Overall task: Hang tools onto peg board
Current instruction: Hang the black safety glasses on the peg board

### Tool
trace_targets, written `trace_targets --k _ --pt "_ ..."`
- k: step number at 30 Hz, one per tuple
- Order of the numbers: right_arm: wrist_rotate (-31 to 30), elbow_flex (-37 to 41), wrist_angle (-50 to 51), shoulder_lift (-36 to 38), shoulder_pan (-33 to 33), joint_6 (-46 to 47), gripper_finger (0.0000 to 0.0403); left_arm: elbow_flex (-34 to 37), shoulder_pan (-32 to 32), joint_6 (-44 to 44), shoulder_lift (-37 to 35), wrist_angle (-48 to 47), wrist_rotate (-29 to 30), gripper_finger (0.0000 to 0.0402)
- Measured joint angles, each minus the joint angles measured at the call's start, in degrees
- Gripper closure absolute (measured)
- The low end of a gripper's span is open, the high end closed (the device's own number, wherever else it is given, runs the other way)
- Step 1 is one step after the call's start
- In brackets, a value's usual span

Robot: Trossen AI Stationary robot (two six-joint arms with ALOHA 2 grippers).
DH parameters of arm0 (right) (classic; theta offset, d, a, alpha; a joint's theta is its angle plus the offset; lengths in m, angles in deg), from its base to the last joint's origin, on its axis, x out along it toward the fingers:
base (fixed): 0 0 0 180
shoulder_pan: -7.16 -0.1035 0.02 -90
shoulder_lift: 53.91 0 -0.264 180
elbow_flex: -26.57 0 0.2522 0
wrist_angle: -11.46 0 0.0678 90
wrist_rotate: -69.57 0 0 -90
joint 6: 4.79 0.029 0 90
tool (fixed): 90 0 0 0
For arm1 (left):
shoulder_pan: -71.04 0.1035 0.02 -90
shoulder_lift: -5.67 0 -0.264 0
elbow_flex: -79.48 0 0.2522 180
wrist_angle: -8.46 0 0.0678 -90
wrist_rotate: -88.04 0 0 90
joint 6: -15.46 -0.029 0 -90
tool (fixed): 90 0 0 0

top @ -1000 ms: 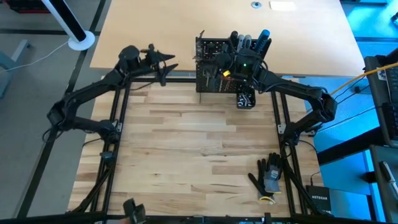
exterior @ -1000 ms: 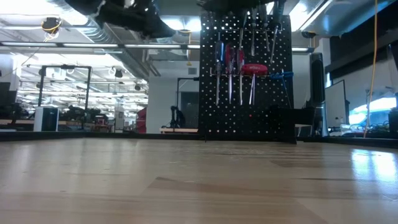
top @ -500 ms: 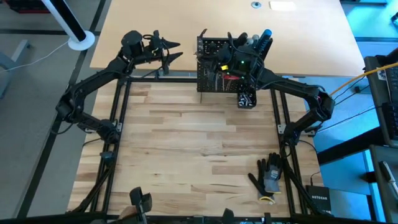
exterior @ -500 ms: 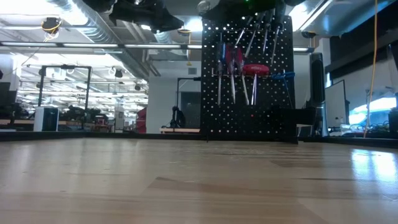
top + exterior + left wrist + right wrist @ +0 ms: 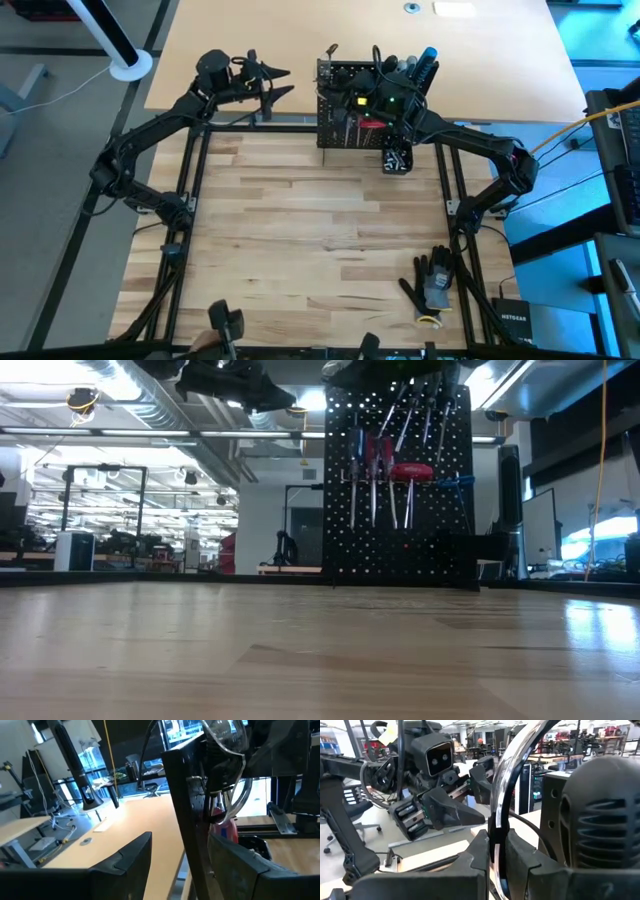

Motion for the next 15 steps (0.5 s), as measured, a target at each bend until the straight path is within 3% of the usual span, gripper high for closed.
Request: trace_targets --k 15 --pt "2.1 0.3 -2.6 0.4 0.0 3.7 0.0368 0.0 0.0 -0.9 0.0 1.3 0.9 0.0218"
